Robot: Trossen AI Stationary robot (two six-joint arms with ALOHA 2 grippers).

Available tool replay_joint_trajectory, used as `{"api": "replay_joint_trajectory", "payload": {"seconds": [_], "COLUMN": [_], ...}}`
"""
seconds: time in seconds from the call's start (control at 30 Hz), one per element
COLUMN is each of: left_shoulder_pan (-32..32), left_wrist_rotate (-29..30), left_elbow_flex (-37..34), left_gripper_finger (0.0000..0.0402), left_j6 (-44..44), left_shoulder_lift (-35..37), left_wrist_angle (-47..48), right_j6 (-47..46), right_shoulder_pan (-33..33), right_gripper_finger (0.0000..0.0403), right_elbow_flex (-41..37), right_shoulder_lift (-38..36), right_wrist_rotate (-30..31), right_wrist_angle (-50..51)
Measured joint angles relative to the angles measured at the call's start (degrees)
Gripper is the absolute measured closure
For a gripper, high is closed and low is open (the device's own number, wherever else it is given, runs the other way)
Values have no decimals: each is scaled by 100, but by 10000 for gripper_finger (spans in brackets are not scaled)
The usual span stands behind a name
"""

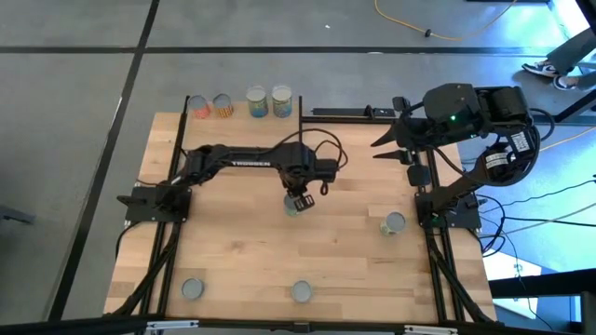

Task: Pick and place cans onto a shelf
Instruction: Put the canned chicken soup on the shelf

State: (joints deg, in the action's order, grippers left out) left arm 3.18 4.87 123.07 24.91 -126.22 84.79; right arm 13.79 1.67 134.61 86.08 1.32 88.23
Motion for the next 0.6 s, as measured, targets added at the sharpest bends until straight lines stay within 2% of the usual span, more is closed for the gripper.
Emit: {"api": "replay_joint_trajectory", "payload": {"seconds": [0.27, 0.6], "left_shoulder_pan": [0, 4], "left_wrist_rotate": [-282, 12], "left_elbow_flex": [-370, -760], "left_gripper_finger": [342, 342], "left_j6": [-5, -17], "left_shoulder_lift": [-23, -17], "left_wrist_angle": [-252, -271], "right_j6": [-23, -25], "right_shoulder_pan": [0, 0], "right_gripper_finger": [286, 286], "right_elbow_flex": [0, 0], "right_shoulder_lift": [2, 7], "right_wrist_rotate": [-2, -2], "right_wrist_angle": [-7, -24]}}
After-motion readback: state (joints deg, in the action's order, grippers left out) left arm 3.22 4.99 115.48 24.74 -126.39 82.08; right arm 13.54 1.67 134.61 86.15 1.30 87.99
